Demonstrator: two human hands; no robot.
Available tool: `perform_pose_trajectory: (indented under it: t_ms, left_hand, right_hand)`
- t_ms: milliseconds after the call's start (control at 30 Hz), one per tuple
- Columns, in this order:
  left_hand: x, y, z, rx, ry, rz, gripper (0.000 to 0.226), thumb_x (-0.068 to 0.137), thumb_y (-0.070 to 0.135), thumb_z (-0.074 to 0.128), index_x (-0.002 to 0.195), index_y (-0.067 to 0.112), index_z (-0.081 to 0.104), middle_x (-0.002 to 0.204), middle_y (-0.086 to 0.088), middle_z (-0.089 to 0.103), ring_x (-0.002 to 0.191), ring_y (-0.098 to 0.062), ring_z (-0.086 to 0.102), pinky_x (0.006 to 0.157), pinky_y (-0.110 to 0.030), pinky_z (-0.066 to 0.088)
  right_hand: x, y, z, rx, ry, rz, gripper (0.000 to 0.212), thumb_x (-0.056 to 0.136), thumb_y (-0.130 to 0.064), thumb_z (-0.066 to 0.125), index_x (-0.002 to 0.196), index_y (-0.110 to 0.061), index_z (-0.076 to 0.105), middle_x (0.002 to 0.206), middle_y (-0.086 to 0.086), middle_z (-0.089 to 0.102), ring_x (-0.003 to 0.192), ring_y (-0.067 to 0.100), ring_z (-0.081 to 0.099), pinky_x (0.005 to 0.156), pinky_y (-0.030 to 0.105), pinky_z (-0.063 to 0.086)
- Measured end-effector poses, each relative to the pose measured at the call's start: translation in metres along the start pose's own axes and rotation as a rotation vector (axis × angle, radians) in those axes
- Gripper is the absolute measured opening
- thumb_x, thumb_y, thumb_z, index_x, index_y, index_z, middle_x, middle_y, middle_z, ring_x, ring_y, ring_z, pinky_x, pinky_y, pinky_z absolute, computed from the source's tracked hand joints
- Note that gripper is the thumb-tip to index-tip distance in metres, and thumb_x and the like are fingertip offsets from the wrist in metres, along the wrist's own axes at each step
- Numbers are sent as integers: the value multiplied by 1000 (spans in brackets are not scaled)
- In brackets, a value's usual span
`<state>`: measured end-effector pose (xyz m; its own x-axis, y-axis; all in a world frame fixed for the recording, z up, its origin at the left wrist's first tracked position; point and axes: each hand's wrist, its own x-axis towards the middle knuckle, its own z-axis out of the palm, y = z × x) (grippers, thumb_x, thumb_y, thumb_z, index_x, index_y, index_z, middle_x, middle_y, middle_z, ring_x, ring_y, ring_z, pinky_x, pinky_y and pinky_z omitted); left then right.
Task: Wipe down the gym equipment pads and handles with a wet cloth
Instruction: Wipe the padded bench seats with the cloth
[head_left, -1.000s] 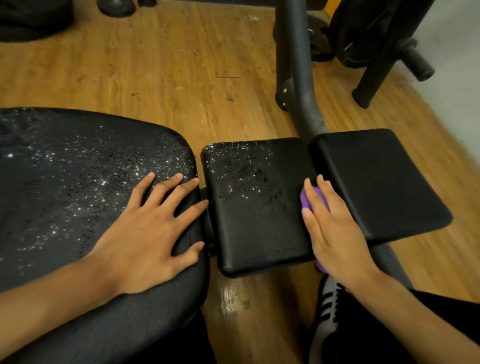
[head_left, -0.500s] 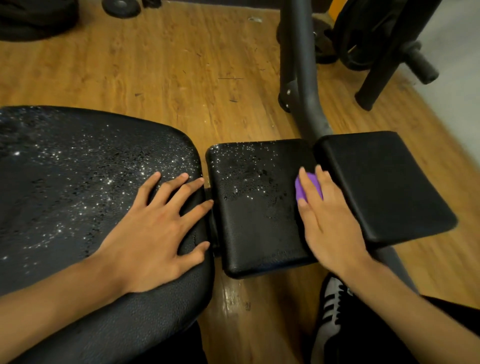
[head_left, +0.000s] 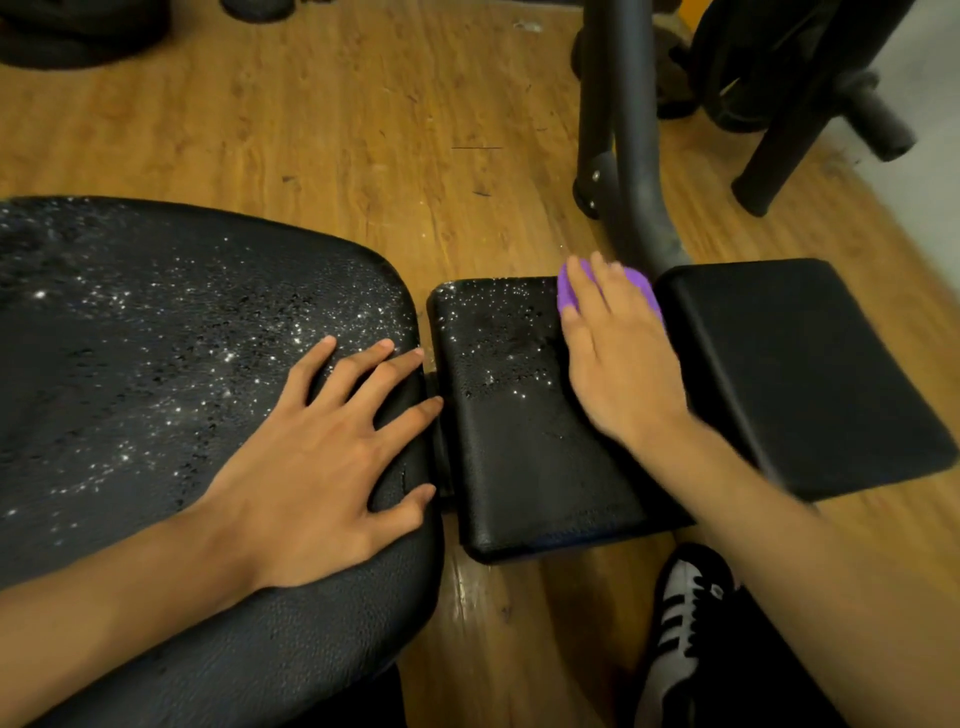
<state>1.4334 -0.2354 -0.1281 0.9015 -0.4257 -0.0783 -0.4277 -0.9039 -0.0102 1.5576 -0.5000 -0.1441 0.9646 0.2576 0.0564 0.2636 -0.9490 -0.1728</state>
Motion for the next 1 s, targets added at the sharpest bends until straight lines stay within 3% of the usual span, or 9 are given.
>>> perform_pose_trajectory:
  t_ms: [67,167,300,400,500,600,767,900,1000]
  left_hand:
    - [-1,1,0,-1,1,-2,72,94,70,38,148,26,56,162,-11,38,154,-33,30,123,-63,23]
    - [0,1,0,-3,10,-3,73,94,71,38,149,26,56,163,-11,38,154,-33,30,122,-64,24]
    - [1,0,0,-3,15,-4,73,95,71,37,150,26,55,164,-11,36,155,-32,29,123,-64,22]
    - [1,0,0,-4,9,0,73,95,71,36,150,26,54,164,-10,35,155,-32,27,123,-64,22]
    - [1,2,-1,1,1,-11,72,95,70,35,150,26,54,164,-10,35,155,-32,27,124,-63,20]
    - [0,3,-3,2,-9,-13,72,95,69,36,149,25,55,164,-12,35,154,-32,28,125,-61,18]
    - [0,4,-4,-8,-8,-16,73,94,70,37,150,25,54,164,-12,34,154,-32,29,123,-63,21]
    - [0,3,-3,-5,-14,-14,73,95,69,37,150,25,54,163,-12,35,154,-32,28,124,-62,19]
    - [0,3,-3,-3,-17,-11,72,95,69,37,150,25,53,163,-11,35,155,-32,28,124,-61,18]
  right_hand:
    - [-66,-5,-8,21,-47,-7,63,106,-41,11,162,-15,23,168,8,24,156,23,18,127,44,18]
    - [-113,-6,-15,13,-77,-55,59,107,-38,17,162,-17,23,169,3,23,156,20,18,127,43,19]
    - [-34,8,-13,-96,-55,-156,59,105,-39,17,162,-24,22,168,2,26,156,24,20,127,48,13]
    - [35,11,-9,-47,-93,-28,54,108,-40,17,162,-38,16,171,-3,16,158,20,4,128,48,-1]
    - [47,8,-4,5,-108,24,54,108,-39,19,161,-34,25,170,0,20,158,19,9,128,45,0]
    - [-16,9,-7,45,-53,-5,67,101,-45,9,162,-23,23,168,8,24,157,22,15,128,43,11]
    - [-124,-8,-13,9,-48,-19,57,108,-41,19,162,-24,24,168,2,21,157,19,13,127,38,13]
    - [-39,-5,-8,-5,-79,-131,59,109,-45,16,163,-25,18,169,6,19,158,23,8,129,43,11]
    - [34,-2,-4,-5,-94,-61,54,111,-43,17,163,-28,17,171,4,14,158,19,2,128,38,-1]
